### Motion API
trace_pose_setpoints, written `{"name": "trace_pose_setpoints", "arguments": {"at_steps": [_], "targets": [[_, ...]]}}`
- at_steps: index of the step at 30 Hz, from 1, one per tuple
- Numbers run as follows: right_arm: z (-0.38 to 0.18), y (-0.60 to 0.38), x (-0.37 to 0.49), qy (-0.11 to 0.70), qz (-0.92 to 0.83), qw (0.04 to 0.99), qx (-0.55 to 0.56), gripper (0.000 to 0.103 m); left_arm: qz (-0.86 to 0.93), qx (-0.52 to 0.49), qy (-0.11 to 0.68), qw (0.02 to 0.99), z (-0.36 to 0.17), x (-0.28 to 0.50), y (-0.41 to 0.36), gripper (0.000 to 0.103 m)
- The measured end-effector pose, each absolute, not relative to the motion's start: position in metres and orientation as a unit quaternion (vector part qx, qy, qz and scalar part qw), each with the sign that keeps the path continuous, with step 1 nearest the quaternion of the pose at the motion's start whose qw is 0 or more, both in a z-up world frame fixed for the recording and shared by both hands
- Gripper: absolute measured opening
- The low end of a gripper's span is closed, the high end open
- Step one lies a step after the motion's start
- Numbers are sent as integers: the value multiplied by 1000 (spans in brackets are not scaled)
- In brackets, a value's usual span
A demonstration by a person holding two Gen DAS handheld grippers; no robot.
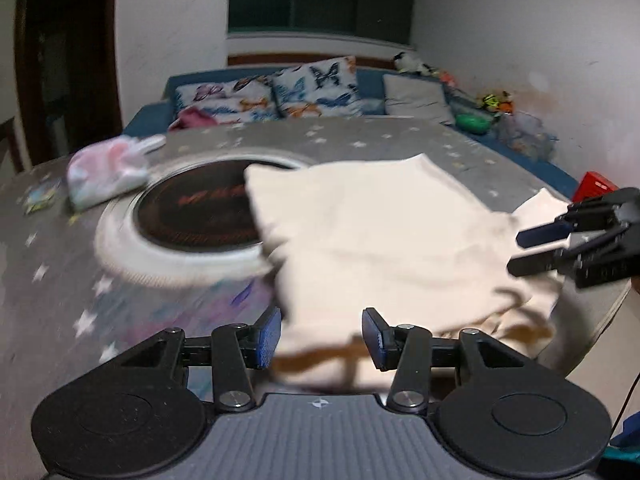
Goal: Fold clothes
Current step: 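Grasp the other sleeve cuff with the right gripper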
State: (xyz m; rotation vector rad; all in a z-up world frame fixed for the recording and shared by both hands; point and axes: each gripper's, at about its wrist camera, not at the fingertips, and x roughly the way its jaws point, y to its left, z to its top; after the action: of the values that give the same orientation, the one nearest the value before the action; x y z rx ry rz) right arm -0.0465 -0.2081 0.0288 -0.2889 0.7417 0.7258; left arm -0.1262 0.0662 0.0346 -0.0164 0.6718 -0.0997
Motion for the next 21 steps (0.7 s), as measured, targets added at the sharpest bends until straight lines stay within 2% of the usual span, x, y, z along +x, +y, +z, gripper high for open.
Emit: {"name": "trace_pose_setpoints", "arguments": {"at_steps": [8, 10, 14, 17, 19, 21], "targets": [[17, -198, -28, 370, 338, 855, -130, 34, -40, -6, 340, 940, 28, -134, 80, 46], [15, -195, -26, 373, 337, 854, -130, 20, -42, -5, 341, 939, 26, -134, 79, 45], [14, -192, -23, 373, 334, 856, -130, 10, -45, -5, 339, 940, 24, -134, 78, 38], [22, -194, -24, 359, 328, 864, -129, 5, -49, -4, 337, 940, 22, -133, 76, 29], [30, -195, -26, 345, 322, 872, -131, 4, -49, 0, 335, 941, 22, -133, 73, 15], [37, -196, -27, 331, 316, 879, -134, 2, -41, 14, 328, 944, 23, -133, 69, 5]]}}
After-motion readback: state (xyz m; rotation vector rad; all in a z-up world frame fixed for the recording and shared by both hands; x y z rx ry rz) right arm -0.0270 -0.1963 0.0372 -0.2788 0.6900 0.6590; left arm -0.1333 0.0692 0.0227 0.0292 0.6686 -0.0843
